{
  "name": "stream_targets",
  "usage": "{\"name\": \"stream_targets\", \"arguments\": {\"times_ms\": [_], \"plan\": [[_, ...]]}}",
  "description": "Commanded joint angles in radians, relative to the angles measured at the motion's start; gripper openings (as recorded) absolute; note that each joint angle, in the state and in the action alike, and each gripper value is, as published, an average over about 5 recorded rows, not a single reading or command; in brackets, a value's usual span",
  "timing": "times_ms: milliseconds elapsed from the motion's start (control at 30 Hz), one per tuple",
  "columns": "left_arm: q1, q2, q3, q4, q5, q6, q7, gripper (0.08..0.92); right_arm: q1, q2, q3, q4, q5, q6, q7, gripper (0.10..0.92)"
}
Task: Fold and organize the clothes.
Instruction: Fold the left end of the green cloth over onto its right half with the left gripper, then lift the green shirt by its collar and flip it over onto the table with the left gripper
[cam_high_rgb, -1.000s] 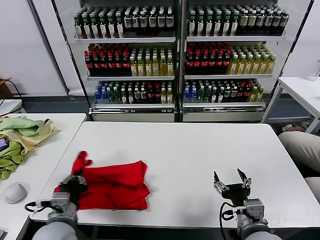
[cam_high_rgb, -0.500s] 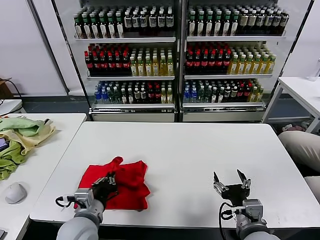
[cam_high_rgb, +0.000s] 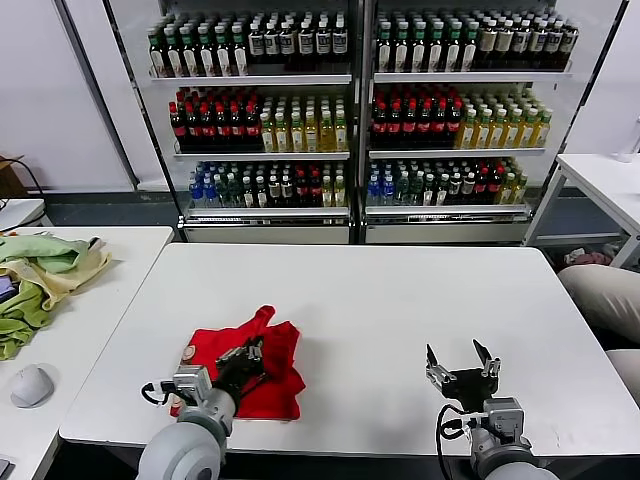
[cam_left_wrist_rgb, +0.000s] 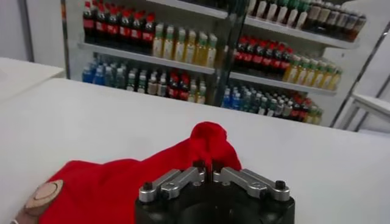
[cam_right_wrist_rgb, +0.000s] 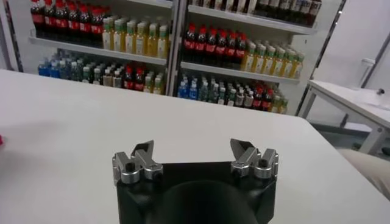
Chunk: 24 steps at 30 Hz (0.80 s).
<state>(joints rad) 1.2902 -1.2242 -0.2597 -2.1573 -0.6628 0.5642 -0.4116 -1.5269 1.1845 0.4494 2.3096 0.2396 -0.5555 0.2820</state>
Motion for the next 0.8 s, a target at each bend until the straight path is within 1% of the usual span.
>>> {"name": "stream_targets", "arguments": {"times_ms": [33, 167, 267, 333, 367, 433, 500, 567, 600, 667, 733, 800], "plan": [[-0.020, -0.067, 0.060, 0.012, -0.028, -0.047, 0.037, 0.171, 0.003, -0.001, 0.000, 0.002, 0.000, 0.000, -0.001, 0.823], [0.016, -0.062, 0.040, -0.059, -0.015, -0.102, 0.068, 0.282, 0.011, -0.003, -0.005, 0.002, 0.001, -0.001, -0.002, 0.823], [0.061, -0.018, -0.025, -0.135, 0.011, -0.142, 0.086, 0.368, 0.020, -0.004, -0.008, -0.001, 0.001, -0.001, -0.002, 0.823], [0.097, 0.024, -0.104, -0.153, 0.050, -0.170, 0.092, 0.429, 0.026, -0.005, -0.011, -0.002, 0.002, -0.001, -0.003, 0.823], [0.114, 0.045, -0.153, -0.144, 0.081, -0.185, 0.099, 0.455, 0.028, -0.006, -0.011, -0.003, 0.002, -0.001, -0.004, 0.823], [0.148, 0.077, -0.261, -0.077, 0.178, -0.215, 0.130, 0.515, 0.032, -0.007, -0.013, -0.003, 0.003, -0.001, -0.005, 0.823], [0.176, 0.095, -0.347, 0.028, 0.287, -0.253, 0.176, 0.567, 0.033, -0.009, -0.012, -0.004, 0.003, 0.000, -0.006, 0.823], [0.198, 0.096, -0.406, 0.130, 0.336, -0.268, 0.219, 0.628, 0.032, -0.011, -0.011, -0.006, 0.003, 0.001, -0.008, 0.823], [0.204, 0.092, -0.421, 0.162, 0.324, -0.262, 0.230, 0.654, 0.032, -0.012, -0.010, -0.007, 0.004, 0.002, -0.009, 0.823], [0.213, 0.075, -0.425, 0.186, 0.259, -0.212, 0.240, 0.714, 0.033, -0.013, -0.008, -0.010, 0.004, 0.003, -0.009, 0.823], [0.211, 0.057, -0.397, 0.182, 0.210, -0.162, 0.241, 0.768, 0.035, -0.013, -0.010, -0.013, 0.004, 0.003, -0.009, 0.823], [0.200, 0.042, -0.355, 0.184, 0.196, -0.131, 0.249, 0.800, 0.038, -0.012, -0.013, -0.015, 0.004, 0.003, -0.009, 0.823]]}}
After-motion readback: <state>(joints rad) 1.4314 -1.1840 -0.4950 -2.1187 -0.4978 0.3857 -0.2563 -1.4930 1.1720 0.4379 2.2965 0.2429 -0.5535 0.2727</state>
